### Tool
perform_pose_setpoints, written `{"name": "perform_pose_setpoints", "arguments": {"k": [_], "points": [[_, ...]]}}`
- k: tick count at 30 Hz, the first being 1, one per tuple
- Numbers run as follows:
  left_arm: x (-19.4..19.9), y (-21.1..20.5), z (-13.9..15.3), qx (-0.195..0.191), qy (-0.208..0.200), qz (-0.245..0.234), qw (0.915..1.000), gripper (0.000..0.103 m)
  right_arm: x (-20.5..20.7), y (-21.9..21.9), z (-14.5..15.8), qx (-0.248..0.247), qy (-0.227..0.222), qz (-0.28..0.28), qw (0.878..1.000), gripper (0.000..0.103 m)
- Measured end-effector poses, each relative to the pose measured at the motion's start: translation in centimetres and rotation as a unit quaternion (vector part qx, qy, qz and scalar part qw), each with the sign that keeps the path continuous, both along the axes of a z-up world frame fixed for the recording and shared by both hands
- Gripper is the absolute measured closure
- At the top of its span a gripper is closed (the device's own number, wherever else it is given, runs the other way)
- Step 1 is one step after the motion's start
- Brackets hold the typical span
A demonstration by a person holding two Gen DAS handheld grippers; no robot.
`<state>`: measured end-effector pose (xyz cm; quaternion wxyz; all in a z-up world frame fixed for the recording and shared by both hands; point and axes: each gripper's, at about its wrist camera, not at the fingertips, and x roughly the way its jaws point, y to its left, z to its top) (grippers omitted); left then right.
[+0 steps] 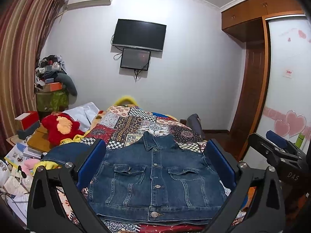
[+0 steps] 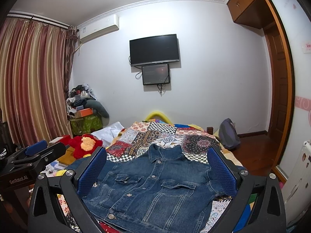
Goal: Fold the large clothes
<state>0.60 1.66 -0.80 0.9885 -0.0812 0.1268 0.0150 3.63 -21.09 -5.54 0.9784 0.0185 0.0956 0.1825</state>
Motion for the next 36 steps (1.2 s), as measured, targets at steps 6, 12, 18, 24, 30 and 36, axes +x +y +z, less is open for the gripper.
{"name": "perform_pose_setpoints", "arguments": {"k": [6,12,18,24,30,36], "points": [[0.0,-0.06,0.04,0.005,0.0,0.001,1.0,0.0,-0.01,-0.02,0.02,0.0,0.0,0.001,1.0,0.0],[0.06,-0.23,0.1,0.01,-0.001,0.001,0.9999,0.0,0.02,0.1,-0.08,0.0,0.0,0.0,1.0,0.0],[0.12,-0.3,0.1,0.011,-0.002,0.0,0.9999,0.0,0.1,0.28,-0.15,0.001,0.0,0.0,1.0,0.0],[-0.01,-0.37,0.23,0.014,-0.004,0.0,0.9999,0.0,0.08,0.22,-0.11,0.001,0.0,0.0,1.0,0.0],[-0.01,-0.46,0.17,0.015,-0.004,0.0,0.9999,0.0,0.2,0.38,-0.25,0.002,0.001,0.0,1.0,0.0],[0.11,-0.34,0.23,0.014,-0.001,0.0,0.9999,0.0,0.41,0.06,0.04,0.002,0.006,0.002,1.0,0.0]]}}
